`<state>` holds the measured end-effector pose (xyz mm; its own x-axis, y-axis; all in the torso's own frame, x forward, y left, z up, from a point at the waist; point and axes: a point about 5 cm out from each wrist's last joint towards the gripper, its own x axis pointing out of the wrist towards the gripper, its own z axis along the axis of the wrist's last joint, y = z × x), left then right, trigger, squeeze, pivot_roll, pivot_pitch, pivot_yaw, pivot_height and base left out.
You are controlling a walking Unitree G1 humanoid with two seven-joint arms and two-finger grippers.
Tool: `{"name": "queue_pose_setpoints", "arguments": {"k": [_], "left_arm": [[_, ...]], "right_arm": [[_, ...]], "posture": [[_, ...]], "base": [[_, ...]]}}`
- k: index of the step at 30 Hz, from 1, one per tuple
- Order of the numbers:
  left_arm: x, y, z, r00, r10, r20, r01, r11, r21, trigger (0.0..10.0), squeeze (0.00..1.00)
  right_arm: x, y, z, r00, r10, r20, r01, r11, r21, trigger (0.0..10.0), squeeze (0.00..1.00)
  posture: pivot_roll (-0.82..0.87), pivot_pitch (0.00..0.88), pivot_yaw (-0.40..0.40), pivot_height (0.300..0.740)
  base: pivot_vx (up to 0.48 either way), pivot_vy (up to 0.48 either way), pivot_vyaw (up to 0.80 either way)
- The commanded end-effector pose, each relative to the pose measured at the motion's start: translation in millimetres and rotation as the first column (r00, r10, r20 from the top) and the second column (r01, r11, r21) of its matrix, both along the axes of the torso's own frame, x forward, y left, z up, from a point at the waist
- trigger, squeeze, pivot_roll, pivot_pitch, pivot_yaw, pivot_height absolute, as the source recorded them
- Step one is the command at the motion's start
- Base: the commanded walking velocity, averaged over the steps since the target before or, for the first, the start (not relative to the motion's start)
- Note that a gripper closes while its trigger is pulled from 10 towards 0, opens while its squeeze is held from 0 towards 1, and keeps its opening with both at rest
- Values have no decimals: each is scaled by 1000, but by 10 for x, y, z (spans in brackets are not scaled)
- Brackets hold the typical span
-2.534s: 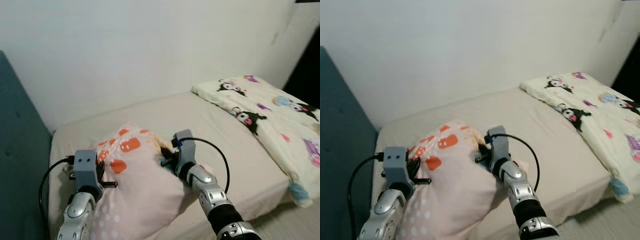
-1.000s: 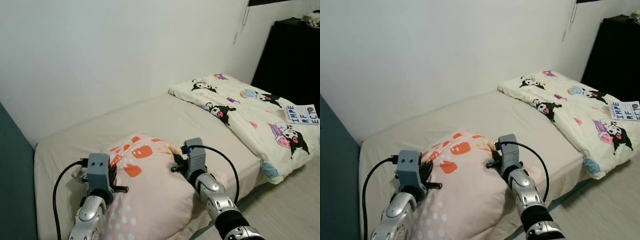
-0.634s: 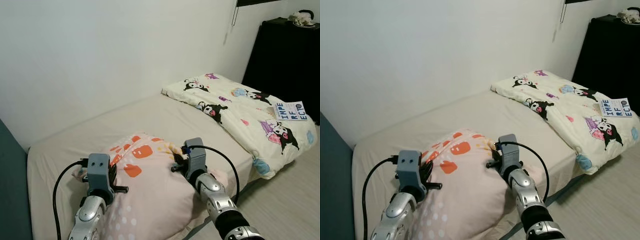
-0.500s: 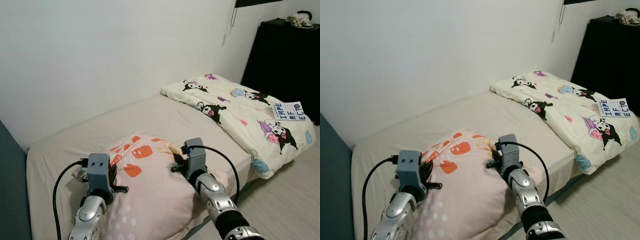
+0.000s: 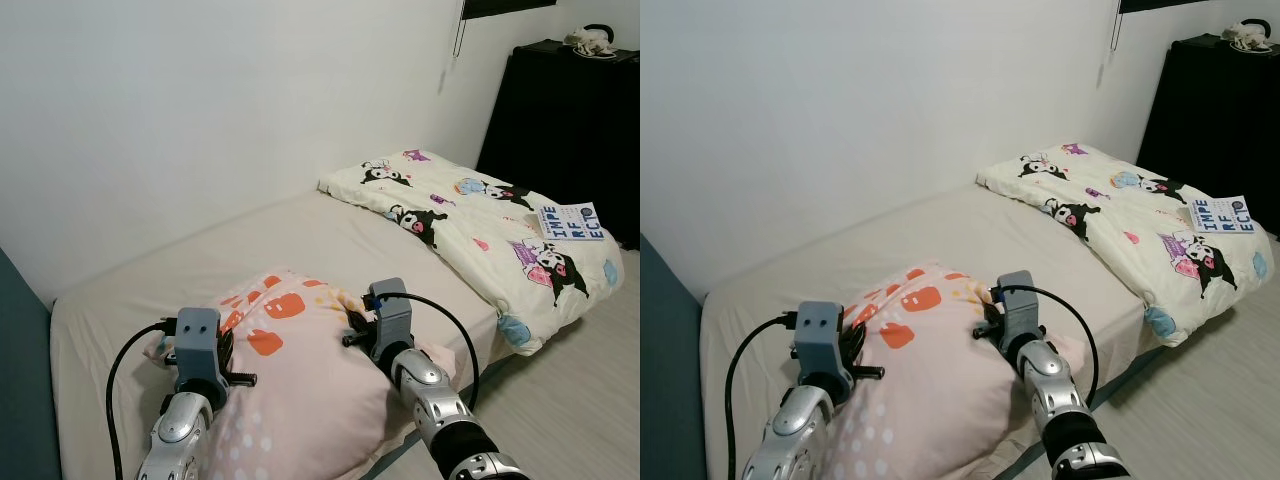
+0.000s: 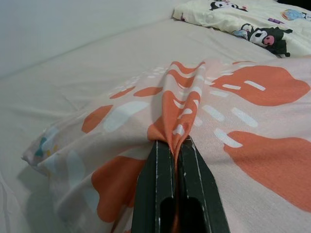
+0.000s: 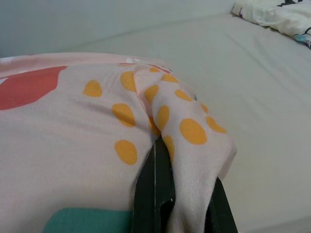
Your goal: Clean up the room
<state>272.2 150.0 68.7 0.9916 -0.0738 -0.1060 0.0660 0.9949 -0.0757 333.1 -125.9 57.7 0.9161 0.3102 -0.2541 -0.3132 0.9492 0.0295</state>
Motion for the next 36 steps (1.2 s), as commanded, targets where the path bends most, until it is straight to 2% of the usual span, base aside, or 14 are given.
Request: {"name": "queue_pose_setpoints", "arguments": {"k": [1, 2, 3, 5, 6, 9, 10, 11, 13, 14, 15, 16, 36], "left_arm": [[22, 89, 91, 998, 35, 60, -36, 999, 21, 10000, 0], [22, 89, 91, 998, 35, 60, -36, 999, 21, 10000, 0], [24, 90, 91, 998, 33, 60, -35, 999, 23, 10000, 0], [24, 90, 91, 998, 33, 60, -35, 999, 23, 10000, 0], [24, 88, 88, 998, 32, 59, -33, 999, 24, 10000, 0], [22, 83, 74, 998, 30, 55, -32, 999, 26, 10000, 0], [21, 75, 59, 998, 30, 48, -31, 999, 26, 10000, 0], [18, 67, 42, 999, 30, 42, -31, 999, 27, 10000, 0], [18, 67, 42, 999, 30, 42, -31, 999, 27, 10000, 0], [18, 63, 33, 999, 31, 38, -32, 999, 27, 10000, 0], [18, 63, 33, 999, 31, 38, -32, 999, 27, 10000, 0], [24, 62, 28, 999, 34, 33, -35, 999, 28, 10000, 0], [-9, 76, -7, 999, 41, 19, -41, 999, 31, 10000, 0]], "right_arm": [[59, -32, 84, 999, -25, 27, 24, 999, 33, 10000, 0], [59, -32, 84, 999, -25, 27, 24, 999, 33, 10000, 0], [55, -37, 71, 1000, -27, 3, 27, 996, 81, 10000, 0], [55, -37, 71, 1000, -27, 3, 27, 996, 81, 10000, 0], [54, -46, 87, 999, -34, 4, 33, 989, 146, 10000, 0], [42, -28, 77, 1000, -10, -5, 11, 986, 168, 10000, 0], [36, -17, 62, 1000, -6, -12, 7, 988, 151, 10000, 0], [31, -2, 38, 1000, 2, -15, 0, 996, 91, 10000, 0], [31, -2, 38, 1000, 2, -15, 0, 996, 91, 10000, 0], [30, 5, 9, 1000, 0, -25, 1, 1000, 18, 10000, 0], [30, 5, 9, 1000, 0, -25, 1, 1000, 18, 10000, 0], [41, 19, 20, 1000, -4, -3, 4, 1000, -30, 10000, 0], [48, -54, 30, 999, -51, 18, 52, 998, -26, 10000, 0]], "posture": [[-76, 0, 1, 740], [-76, 0, 1, 740], [-76, 0, 1, 740], [-76, 0, 1, 740], [-73, 0, -1, 740], [-74, 0, -1, 740], [-75, 0, 0, 740], [-73, 0, -1, 740], [-73, 0, -1, 740], [-74, 0, 0, 740], [-74, 0, 0, 740], [-72, 0, -2, 740], [-72, 0, -2, 740]], "base": [[0, 0, 0], [0, 0, 0], [0, 0, 0], [0, 0, 0], [0, 0, 0], [0, 0, 0], [0, 0, 0], [0, 0, 0], [0, 0, 0], [0, 0, 0], [0, 0, 0], [0, 0, 0], [0, 0, 0]]}}
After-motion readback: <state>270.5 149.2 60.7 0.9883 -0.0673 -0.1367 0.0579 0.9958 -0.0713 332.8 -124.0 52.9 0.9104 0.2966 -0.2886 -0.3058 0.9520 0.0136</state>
